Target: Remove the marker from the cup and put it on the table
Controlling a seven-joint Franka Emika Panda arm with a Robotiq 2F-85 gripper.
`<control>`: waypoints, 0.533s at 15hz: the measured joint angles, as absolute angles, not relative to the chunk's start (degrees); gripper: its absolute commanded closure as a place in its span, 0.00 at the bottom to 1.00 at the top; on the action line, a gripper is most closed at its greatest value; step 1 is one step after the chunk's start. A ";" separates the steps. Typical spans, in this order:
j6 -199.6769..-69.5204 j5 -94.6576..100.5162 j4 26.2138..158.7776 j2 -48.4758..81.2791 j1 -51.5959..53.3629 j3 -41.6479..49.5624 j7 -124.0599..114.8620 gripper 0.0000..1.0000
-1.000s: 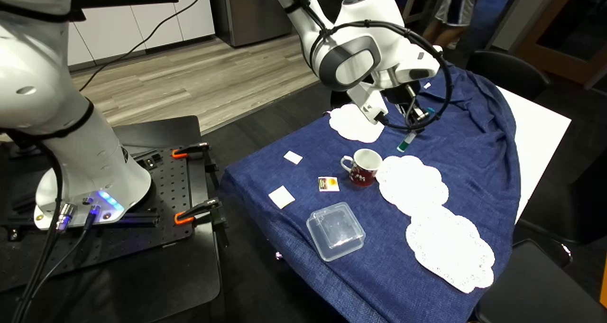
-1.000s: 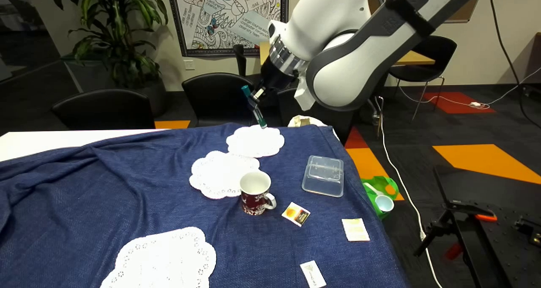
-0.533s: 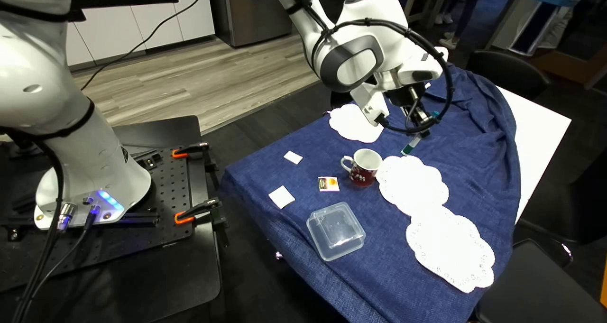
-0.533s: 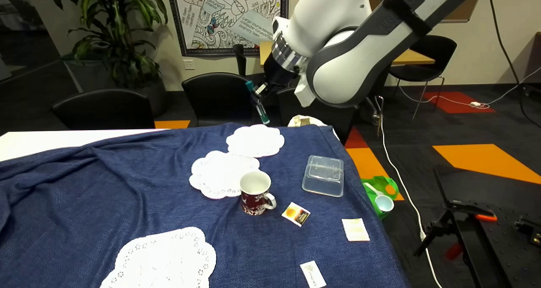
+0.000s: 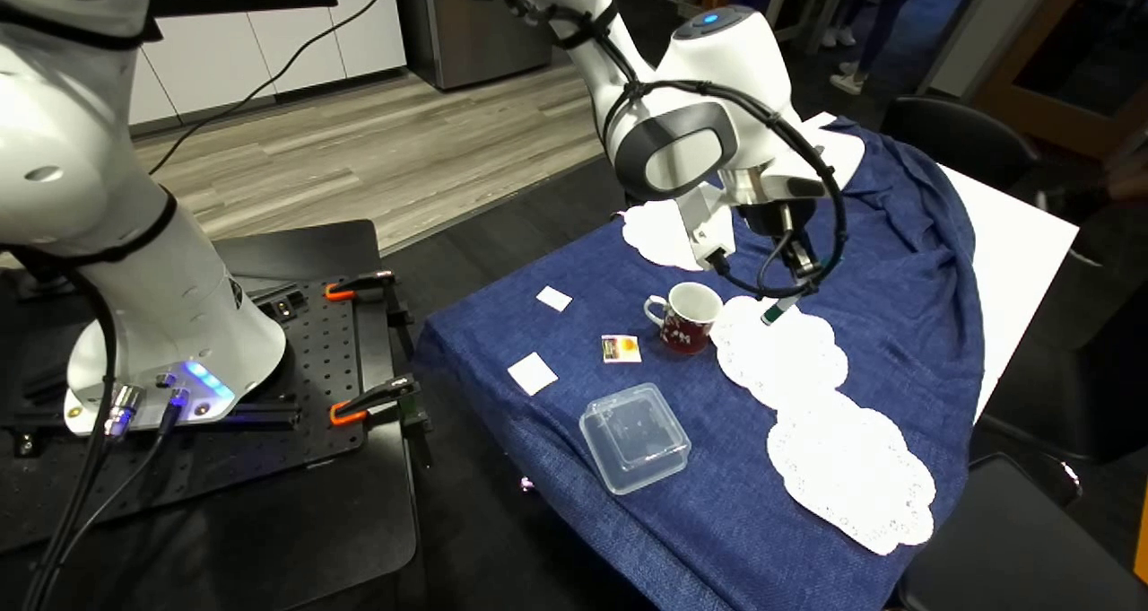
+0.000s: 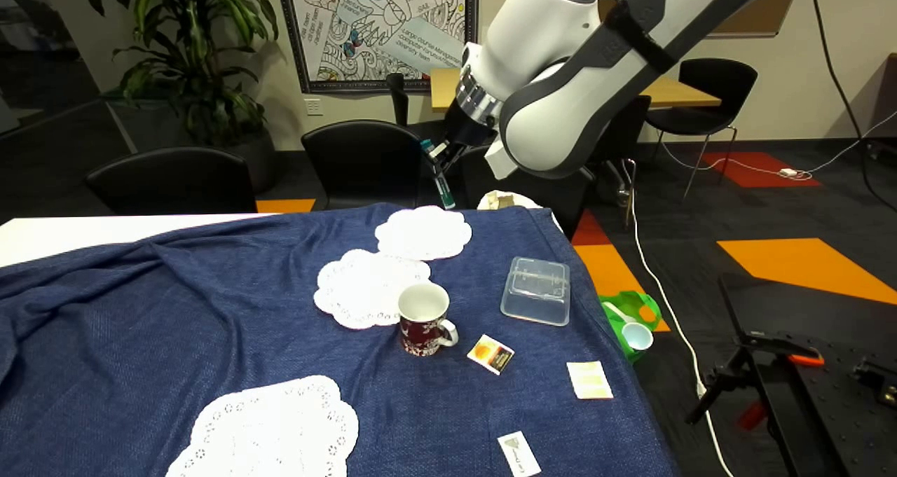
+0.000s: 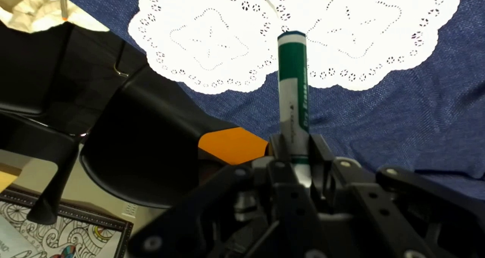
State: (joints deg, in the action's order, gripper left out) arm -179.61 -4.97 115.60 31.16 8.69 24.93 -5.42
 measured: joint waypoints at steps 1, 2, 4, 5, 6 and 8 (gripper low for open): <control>-178.35 -5.01 114.79 31.63 7.45 24.17 -6.50 0.95; -176.61 -5.09 113.84 32.20 6.34 23.64 -7.72 0.95; -172.68 -5.13 111.66 33.53 4.46 22.93 -10.23 0.95; -170.69 -5.13 110.40 34.35 3.63 22.69 -11.50 0.95; -168.85 -5.13 109.11 35.21 2.83 22.40 -12.58 0.95; -165.73 -5.13 106.54 37.04 0.97 21.21 -14.17 0.95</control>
State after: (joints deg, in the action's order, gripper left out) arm -165.73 -5.13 106.54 37.04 0.97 21.21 -14.17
